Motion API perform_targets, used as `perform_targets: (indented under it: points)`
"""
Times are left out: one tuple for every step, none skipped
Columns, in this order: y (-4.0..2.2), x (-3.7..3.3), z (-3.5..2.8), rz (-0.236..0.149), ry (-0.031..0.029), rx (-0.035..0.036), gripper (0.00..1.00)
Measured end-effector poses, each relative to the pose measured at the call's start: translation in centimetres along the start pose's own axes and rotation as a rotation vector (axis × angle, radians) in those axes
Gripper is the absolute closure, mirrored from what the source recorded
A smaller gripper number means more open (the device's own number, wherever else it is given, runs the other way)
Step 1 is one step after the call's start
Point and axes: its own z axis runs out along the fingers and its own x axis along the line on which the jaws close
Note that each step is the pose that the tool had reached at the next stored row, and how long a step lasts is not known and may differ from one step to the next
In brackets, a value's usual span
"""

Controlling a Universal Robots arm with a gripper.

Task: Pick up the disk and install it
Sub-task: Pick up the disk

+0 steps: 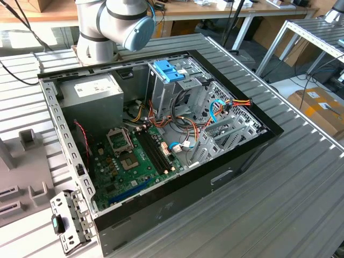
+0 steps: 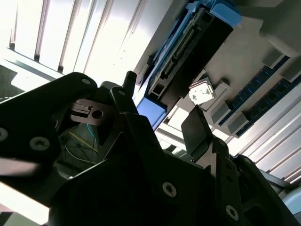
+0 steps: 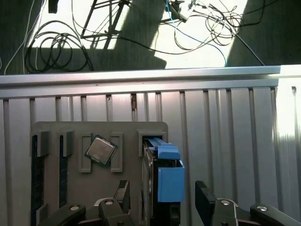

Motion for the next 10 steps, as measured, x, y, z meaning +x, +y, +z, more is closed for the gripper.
perform_targets:
  points:
    - [0.00, -0.04, 0.23, 0.000, 0.0000, 0.0000, 0.34]
    - [0.01, -0.05, 0.36, 0.000, 0.0000, 0.0001, 0.34]
    - [0.01, -0.06, 0.50, 0.000, 0.0000, 0.0001, 0.34]
    - [0.02, -0.07, 0.70, 0.000, 0.0000, 0.0001, 0.34]
    - [0.02, -0.07, 0.83, 0.000, 0.0000, 0.0001, 0.34]
    - [0.01, -0.07, 0.99, 0.000, 0.0000, 0.0001, 0.34]
    - [0.00, -0.06, 1.13, 0.000, 0.0000, 0.0001, 0.34]
    - [0.00, -0.05, 1.29, 0.000, 0.0000, 0.0001, 0.34]
    - [-0.01, -0.04, 1.56, 0.000, 0.0000, 0.0000, 0.34]
    - [-0.02, -0.04, 1.68, 0.000, 0.0000, 0.0001, 0.34]
